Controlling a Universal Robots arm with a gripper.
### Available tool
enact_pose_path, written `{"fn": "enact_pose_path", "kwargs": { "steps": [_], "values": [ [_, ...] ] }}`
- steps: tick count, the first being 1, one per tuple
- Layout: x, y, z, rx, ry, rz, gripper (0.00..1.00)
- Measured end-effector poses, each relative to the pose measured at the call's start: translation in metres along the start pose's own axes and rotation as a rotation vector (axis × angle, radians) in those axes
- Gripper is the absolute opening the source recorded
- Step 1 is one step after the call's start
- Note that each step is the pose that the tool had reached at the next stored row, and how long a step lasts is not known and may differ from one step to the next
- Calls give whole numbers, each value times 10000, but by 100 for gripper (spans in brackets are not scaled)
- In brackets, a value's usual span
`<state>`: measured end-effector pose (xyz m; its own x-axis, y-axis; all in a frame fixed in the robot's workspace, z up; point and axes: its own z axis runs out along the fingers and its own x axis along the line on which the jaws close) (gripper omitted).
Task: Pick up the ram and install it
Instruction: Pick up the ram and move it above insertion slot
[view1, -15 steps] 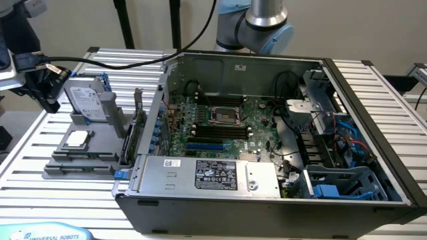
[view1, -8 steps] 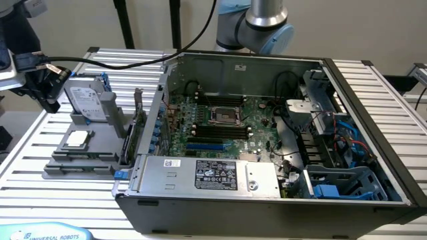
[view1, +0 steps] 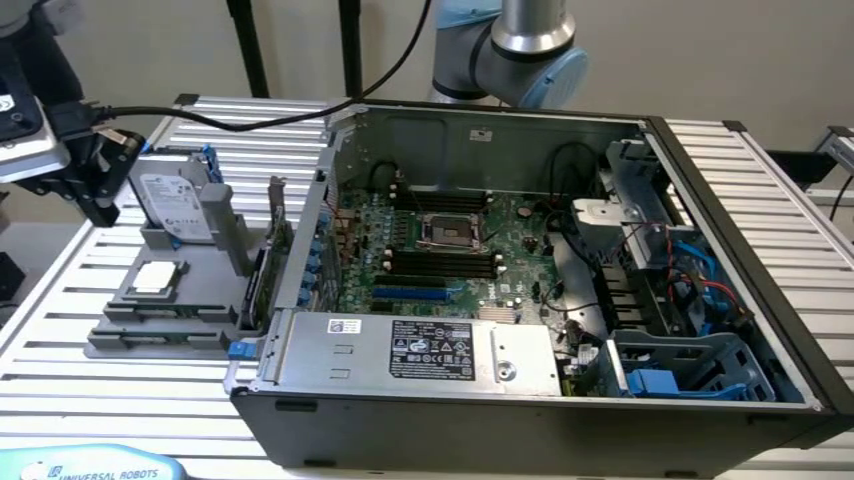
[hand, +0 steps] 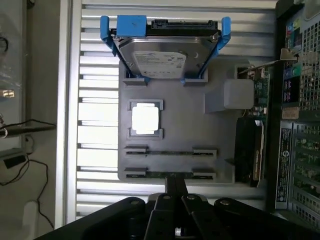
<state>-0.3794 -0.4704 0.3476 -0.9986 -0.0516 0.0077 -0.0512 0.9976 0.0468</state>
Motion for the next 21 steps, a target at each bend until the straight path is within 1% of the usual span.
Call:
{"fn": "enact_pose_path", "kwargs": {
  "steps": [21],
  "values": [
    [0, -2, 40, 27, 177, -3810, 11]
  ]
}}
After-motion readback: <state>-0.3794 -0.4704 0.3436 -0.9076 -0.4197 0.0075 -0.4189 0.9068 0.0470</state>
